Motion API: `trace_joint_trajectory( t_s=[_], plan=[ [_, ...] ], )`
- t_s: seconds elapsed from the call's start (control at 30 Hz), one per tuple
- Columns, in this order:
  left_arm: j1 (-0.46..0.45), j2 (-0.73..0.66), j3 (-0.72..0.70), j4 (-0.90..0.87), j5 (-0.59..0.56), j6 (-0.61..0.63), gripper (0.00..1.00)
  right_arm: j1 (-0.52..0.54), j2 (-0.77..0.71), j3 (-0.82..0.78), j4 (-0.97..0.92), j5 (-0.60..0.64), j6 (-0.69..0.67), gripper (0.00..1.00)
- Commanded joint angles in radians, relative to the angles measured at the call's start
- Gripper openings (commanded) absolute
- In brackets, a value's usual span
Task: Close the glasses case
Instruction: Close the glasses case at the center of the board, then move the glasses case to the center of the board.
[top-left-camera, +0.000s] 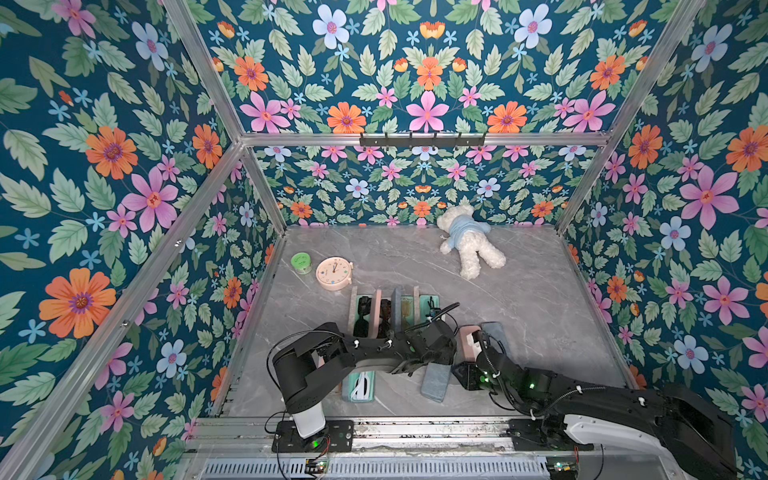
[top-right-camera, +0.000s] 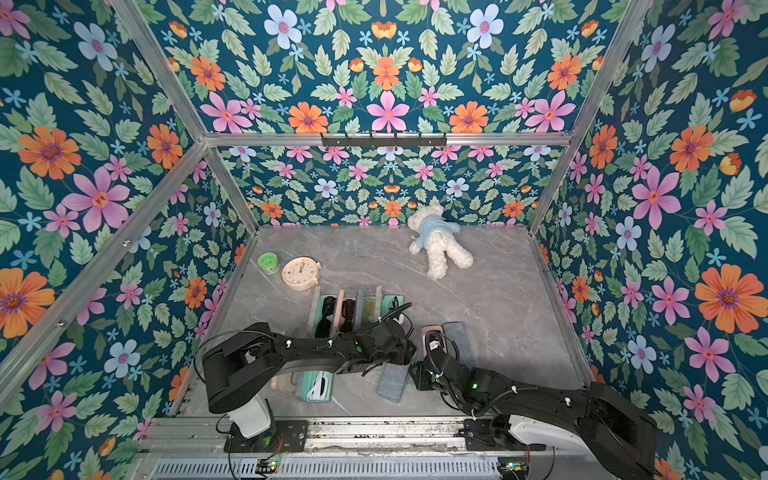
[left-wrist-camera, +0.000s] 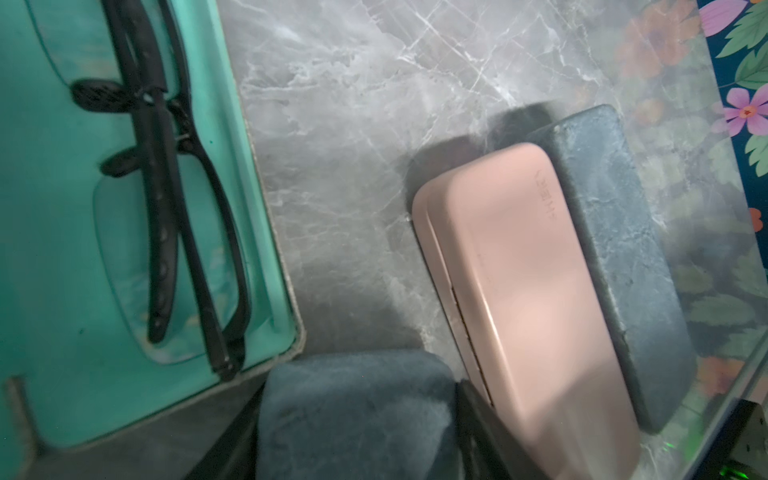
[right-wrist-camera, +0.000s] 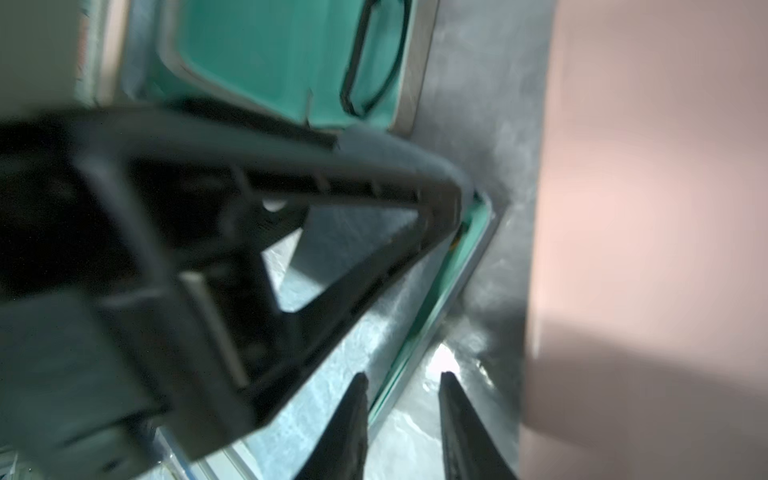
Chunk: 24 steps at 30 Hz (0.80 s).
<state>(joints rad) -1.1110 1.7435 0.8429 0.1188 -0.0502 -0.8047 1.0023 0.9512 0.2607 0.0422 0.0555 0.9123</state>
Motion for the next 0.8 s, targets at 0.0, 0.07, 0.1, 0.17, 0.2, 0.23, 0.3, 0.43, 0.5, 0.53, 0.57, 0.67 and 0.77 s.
trace_joint_trajectory(
  t_s=[0.0,0.07,0.1,0.17,0.2,0.23,0.3,0.43,0.5,0.53,0.57,0.67,0.77],
  plan=[
    [0.007,0.017,-0.014,-0.089,0.006,0.011,0.55,-0.019,-0.104,0.008,-0.144,0.010,-0.025,0.34],
    [0.007,0.020,-0.015,-0.087,0.002,0.009,0.55,-0.039,-0.186,0.013,-0.219,0.013,-0.036,0.35],
    [0.007,0.021,-0.015,-0.084,0.001,0.008,0.55,-0.053,-0.228,0.016,-0.257,0.011,-0.041,0.36],
    [0.007,0.028,-0.012,-0.079,-0.002,0.006,0.53,-0.085,-0.296,0.013,-0.307,-0.014,-0.048,0.37],
    [0.008,0.031,-0.012,-0.070,0.000,0.004,0.52,-0.107,-0.322,0.010,-0.325,-0.043,-0.054,0.37],
    [0.007,0.034,-0.012,-0.062,0.003,0.002,0.51,-0.130,-0.341,0.004,-0.333,-0.077,-0.060,0.37],
    [0.007,0.037,-0.010,-0.058,-0.007,-0.004,0.51,-0.160,-0.359,-0.007,-0.330,-0.145,-0.071,0.37],
    [0.006,-0.001,-0.029,-0.038,-0.034,-0.026,0.60,-0.164,-0.333,-0.020,-0.279,-0.235,-0.079,0.37],
    [0.004,-0.052,-0.053,-0.030,-0.053,-0.037,0.69,-0.165,-0.308,-0.018,-0.250,-0.265,-0.082,0.37],
    [0.004,-0.084,-0.063,-0.030,-0.065,-0.042,0.71,-0.164,-0.295,-0.017,-0.235,-0.272,-0.083,0.37],
    [0.004,-0.109,-0.074,-0.029,-0.074,-0.046,0.73,-0.164,-0.284,-0.015,-0.226,-0.277,-0.085,0.37],
    [-0.001,-0.184,-0.102,-0.025,-0.084,-0.056,0.76,-0.164,-0.252,-0.014,-0.188,-0.287,-0.085,0.37],
    [-0.019,-0.258,-0.139,-0.016,-0.106,-0.070,0.79,-0.163,-0.216,-0.014,-0.157,-0.290,-0.082,0.37]
  ],
)
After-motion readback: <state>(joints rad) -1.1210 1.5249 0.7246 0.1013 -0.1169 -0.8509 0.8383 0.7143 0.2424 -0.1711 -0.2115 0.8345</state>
